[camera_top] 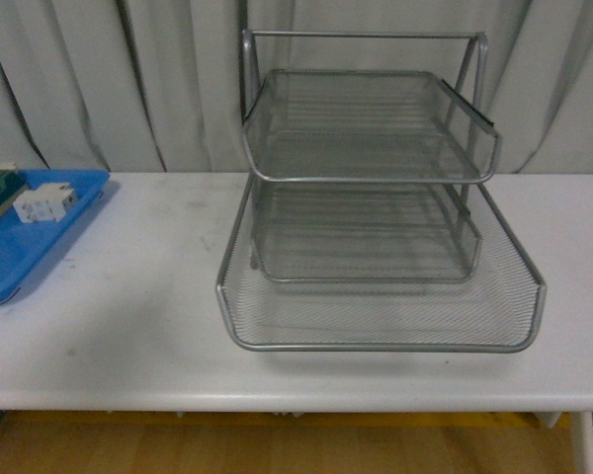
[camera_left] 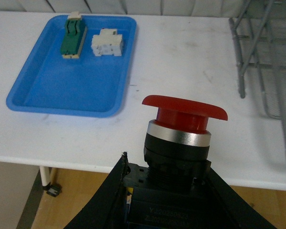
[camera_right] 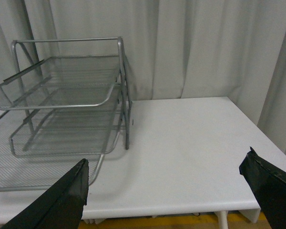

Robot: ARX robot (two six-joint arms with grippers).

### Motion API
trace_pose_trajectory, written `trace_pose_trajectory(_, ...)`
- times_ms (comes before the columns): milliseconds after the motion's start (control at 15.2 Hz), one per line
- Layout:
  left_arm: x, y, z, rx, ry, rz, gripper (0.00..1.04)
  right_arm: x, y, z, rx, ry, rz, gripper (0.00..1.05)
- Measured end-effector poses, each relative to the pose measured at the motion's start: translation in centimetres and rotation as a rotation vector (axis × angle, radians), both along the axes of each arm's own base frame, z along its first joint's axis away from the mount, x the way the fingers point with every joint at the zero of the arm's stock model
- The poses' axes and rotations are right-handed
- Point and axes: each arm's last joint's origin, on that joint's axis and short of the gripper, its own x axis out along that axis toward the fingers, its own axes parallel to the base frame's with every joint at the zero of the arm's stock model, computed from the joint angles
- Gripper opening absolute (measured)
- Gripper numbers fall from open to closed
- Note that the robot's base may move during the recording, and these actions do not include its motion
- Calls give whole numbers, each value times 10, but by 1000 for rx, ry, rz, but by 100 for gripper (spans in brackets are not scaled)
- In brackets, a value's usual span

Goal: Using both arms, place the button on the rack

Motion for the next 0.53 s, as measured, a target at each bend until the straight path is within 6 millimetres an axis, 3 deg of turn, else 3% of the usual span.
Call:
trace_pose_trajectory(198, 0, 0, 1, 0, -4, 1, 36, 0, 0, 0, 0, -1, 0, 98)
trace_pose_trajectory(263, 1, -5, -1, -16, 33, -104, 36, 0, 0, 0, 0, 3, -4, 98)
trace_pose_trajectory(329, 10, -21, -5, -15, 43, -274, 36, 0, 0, 0, 0, 0, -3, 98)
trace_pose_trajectory(527, 30, -49, -17, 28, 87, -459, 36, 0, 0, 0, 0, 1, -3, 98)
